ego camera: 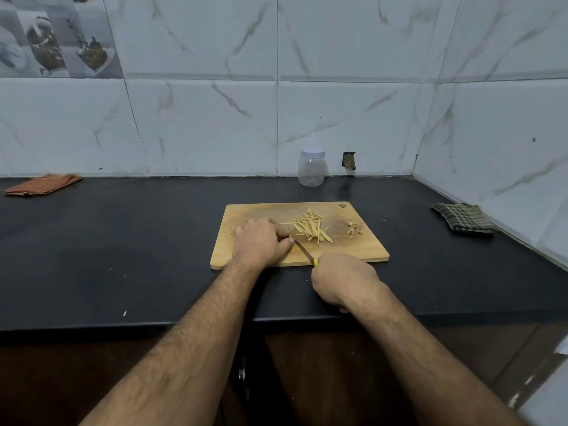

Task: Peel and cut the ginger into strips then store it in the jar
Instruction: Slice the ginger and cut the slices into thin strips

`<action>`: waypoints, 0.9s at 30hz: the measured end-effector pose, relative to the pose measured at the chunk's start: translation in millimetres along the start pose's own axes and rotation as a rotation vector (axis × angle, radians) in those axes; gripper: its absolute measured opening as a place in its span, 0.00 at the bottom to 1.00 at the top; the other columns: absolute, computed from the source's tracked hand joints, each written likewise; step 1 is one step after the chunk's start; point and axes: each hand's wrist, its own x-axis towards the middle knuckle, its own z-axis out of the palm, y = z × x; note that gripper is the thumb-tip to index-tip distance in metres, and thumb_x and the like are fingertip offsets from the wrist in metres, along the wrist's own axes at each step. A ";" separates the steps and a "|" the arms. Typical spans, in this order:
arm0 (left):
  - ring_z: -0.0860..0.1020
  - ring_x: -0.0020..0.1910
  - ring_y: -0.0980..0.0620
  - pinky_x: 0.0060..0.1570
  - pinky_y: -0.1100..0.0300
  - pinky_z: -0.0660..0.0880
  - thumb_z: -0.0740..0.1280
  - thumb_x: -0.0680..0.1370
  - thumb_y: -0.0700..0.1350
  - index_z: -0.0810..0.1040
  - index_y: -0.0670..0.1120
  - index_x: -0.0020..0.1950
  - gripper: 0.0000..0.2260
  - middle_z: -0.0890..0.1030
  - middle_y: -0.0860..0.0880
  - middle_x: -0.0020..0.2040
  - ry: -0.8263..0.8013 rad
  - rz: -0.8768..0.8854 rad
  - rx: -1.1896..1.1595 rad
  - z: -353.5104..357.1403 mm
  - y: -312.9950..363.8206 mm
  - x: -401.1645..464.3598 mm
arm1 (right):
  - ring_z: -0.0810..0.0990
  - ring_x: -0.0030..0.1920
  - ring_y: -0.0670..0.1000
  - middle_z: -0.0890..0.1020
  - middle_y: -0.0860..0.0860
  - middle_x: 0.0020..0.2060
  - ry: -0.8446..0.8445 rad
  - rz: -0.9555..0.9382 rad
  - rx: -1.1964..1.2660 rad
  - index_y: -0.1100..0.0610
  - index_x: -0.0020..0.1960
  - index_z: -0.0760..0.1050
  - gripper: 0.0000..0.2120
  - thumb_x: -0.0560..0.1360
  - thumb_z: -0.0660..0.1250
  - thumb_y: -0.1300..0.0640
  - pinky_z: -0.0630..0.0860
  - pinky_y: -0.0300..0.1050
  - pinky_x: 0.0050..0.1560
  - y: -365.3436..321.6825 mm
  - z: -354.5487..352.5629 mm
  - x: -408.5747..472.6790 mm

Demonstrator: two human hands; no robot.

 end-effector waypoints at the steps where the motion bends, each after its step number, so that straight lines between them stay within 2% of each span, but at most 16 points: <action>1: 0.71 0.63 0.53 0.66 0.46 0.64 0.66 0.78 0.61 0.83 0.59 0.59 0.14 0.77 0.61 0.62 0.003 0.001 0.000 0.4 -0.3 0.3 | 0.77 0.46 0.54 0.76 0.51 0.43 0.002 0.001 -0.009 0.55 0.55 0.75 0.09 0.82 0.59 0.52 0.77 0.48 0.48 0.8 0.2 -0.4; 4: 0.72 0.63 0.53 0.65 0.46 0.64 0.66 0.78 0.61 0.83 0.58 0.59 0.14 0.78 0.61 0.61 0.011 0.005 -0.006 1.0 -0.4 0.5 | 0.77 0.47 0.54 0.76 0.52 0.47 0.027 0.000 -0.009 0.56 0.59 0.76 0.11 0.82 0.59 0.53 0.74 0.48 0.46 -0.1 -0.2 3.1; 7: 0.71 0.63 0.53 0.64 0.47 0.64 0.66 0.78 0.60 0.83 0.59 0.59 0.14 0.77 0.61 0.62 0.013 0.008 -0.006 1.0 -0.1 -0.6 | 0.77 0.45 0.54 0.78 0.53 0.48 0.038 -0.015 -0.011 0.57 0.59 0.76 0.10 0.81 0.59 0.57 0.75 0.47 0.45 -4.4 -4.8 10.4; 10: 0.71 0.64 0.53 0.65 0.46 0.64 0.66 0.78 0.60 0.82 0.59 0.60 0.14 0.77 0.61 0.62 0.015 0.009 -0.008 0.7 -0.3 -1.7 | 0.77 0.39 0.52 0.75 0.51 0.39 0.062 -0.009 -0.013 0.56 0.50 0.73 0.05 0.80 0.58 0.60 0.76 0.46 0.44 -6.2 -9.1 18.6; 12: 0.71 0.64 0.53 0.65 0.46 0.63 0.66 0.78 0.60 0.82 0.59 0.60 0.14 0.77 0.61 0.62 0.018 0.008 -0.015 0.7 -0.2 -2.1 | 0.76 0.36 0.51 0.74 0.51 0.36 0.086 -0.001 0.000 0.57 0.43 0.70 0.07 0.80 0.58 0.60 0.77 0.46 0.44 -7.0 -10.2 23.2; 14: 0.70 0.64 0.52 0.66 0.46 0.63 0.66 0.78 0.60 0.82 0.59 0.60 0.14 0.77 0.61 0.62 0.017 0.008 -0.015 0.4 -0.1 -2.2 | 0.78 0.38 0.52 0.76 0.51 0.37 0.094 -0.007 0.033 0.56 0.40 0.68 0.11 0.81 0.58 0.59 0.78 0.46 0.44 -8.3 -10.6 27.2; 19: 0.71 0.64 0.52 0.65 0.46 0.63 0.66 0.78 0.59 0.83 0.59 0.59 0.13 0.77 0.60 0.62 0.017 0.013 -0.013 -0.7 0.1 -2.8 | 0.77 0.37 0.52 0.75 0.51 0.36 0.099 -0.042 0.047 0.56 0.47 0.70 0.06 0.81 0.57 0.57 0.75 0.44 0.38 -12.6 -7.9 32.5; 23: 0.71 0.63 0.52 0.64 0.46 0.63 0.66 0.78 0.59 0.84 0.58 0.58 0.13 0.78 0.61 0.62 0.027 0.015 -0.011 -1.3 1.1 -4.3 | 0.79 0.42 0.53 0.76 0.51 0.39 0.084 -0.045 0.047 0.55 0.50 0.70 0.04 0.81 0.57 0.57 0.78 0.46 0.45 -15.3 -8.3 33.7; 27: 0.72 0.62 0.53 0.63 0.45 0.65 0.66 0.78 0.60 0.84 0.59 0.57 0.13 0.79 0.62 0.61 0.039 0.017 -0.002 -0.8 1.7 -4.3 | 0.78 0.42 0.53 0.77 0.52 0.42 0.096 -0.056 0.039 0.55 0.51 0.72 0.06 0.82 0.57 0.57 0.77 0.45 0.44 -16.5 -8.3 33.8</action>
